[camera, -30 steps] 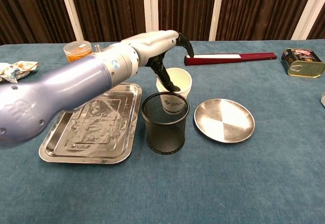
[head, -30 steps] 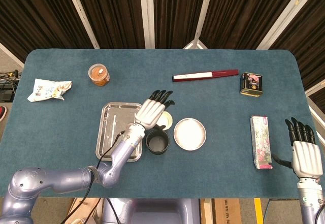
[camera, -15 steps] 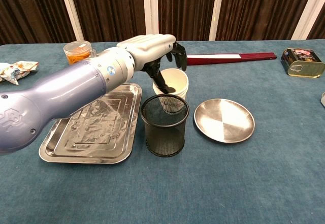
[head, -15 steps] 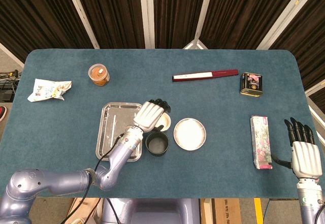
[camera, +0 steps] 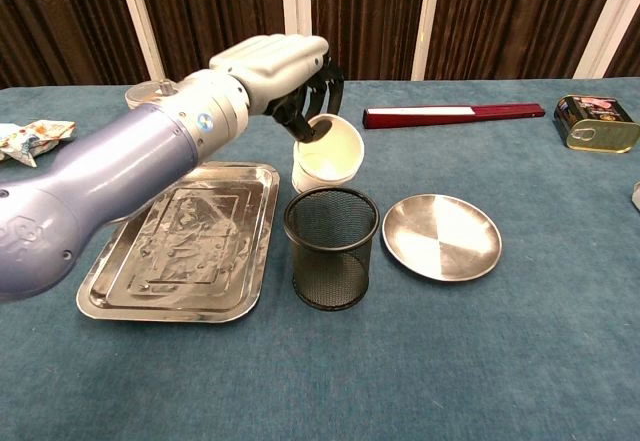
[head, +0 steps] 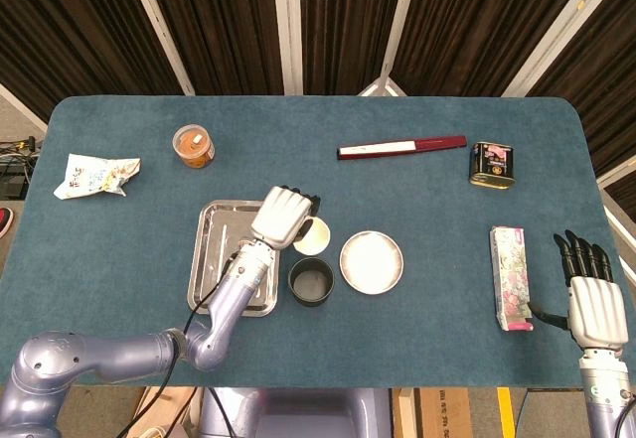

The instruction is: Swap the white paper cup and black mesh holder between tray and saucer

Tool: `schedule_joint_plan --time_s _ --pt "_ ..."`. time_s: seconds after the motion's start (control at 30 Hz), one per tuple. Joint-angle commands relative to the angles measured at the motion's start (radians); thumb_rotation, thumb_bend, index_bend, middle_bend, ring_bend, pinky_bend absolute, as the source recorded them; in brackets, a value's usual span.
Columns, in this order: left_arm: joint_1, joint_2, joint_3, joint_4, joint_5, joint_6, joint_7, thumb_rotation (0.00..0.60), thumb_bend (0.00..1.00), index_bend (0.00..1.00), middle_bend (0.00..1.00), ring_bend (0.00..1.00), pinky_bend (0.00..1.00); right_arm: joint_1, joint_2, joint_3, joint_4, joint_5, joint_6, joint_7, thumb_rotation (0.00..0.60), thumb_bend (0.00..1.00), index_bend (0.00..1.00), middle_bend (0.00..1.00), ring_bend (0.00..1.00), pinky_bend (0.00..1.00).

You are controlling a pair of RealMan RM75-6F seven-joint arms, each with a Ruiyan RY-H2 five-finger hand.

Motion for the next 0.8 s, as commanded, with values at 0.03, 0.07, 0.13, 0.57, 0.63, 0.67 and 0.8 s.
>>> schedule_joint_plan --time_s 0.03,0.07,0.13,0.57,0.63,0.67,0.8 --pt "0.013 0.031 -0.014 -0.041 0.003 0.015 0.0 0.6 0.67 0.61 0.64 0.55 0.57 0.002 -0.001 -0.001 0.001 -0.001 -0.004 0.001 0.6 0.0 0.0 0.0 0.0 0.0" --pt "0.018 0.045 -0.021 -0.064 0.0 0.016 -0.002 0.6 0.66 0.61 0.64 0.55 0.57 0.002 -0.002 -0.001 0.002 -0.001 -0.005 0.0 0.6 0.0 0.0 0.0 0.0 0.0" --pt "0.028 0.079 -0.032 -0.116 -0.006 0.021 -0.001 0.6 0.66 0.61 0.64 0.55 0.57 0.002 -0.003 -0.001 0.002 -0.001 -0.004 -0.001 0.6 0.0 0.0 0.0 0.0 0.0" --pt "0.233 0.401 0.045 -0.403 -0.001 0.066 -0.11 0.6 0.64 0.6 0.61 0.54 0.55 0.0 -0.002 -0.002 -0.005 -0.005 0.0 -0.007 0.6 0.0 0.0 0.0 0.0 0.0" --pt "0.257 0.419 0.064 -0.37 0.016 0.041 -0.187 0.6 0.64 0.59 0.61 0.54 0.54 -0.001 -0.003 0.0 -0.007 -0.003 0.002 -0.01 0.6 0.0 0.0 0.0 0.0 0.0" --pt "0.263 0.421 0.069 -0.357 0.022 0.028 -0.22 0.6 0.64 0.59 0.61 0.54 0.54 -0.001 -0.004 0.0 -0.007 -0.002 0.002 -0.012 0.6 0.0 0.0 0.0 0.0 0.0" --pt "0.282 0.404 0.083 -0.272 0.079 -0.02 -0.396 0.6 0.64 0.59 0.61 0.54 0.54 0.001 -0.01 0.003 -0.003 0.003 0.002 -0.024 0.6 0.0 0.0 0.0 0.0 0.0"
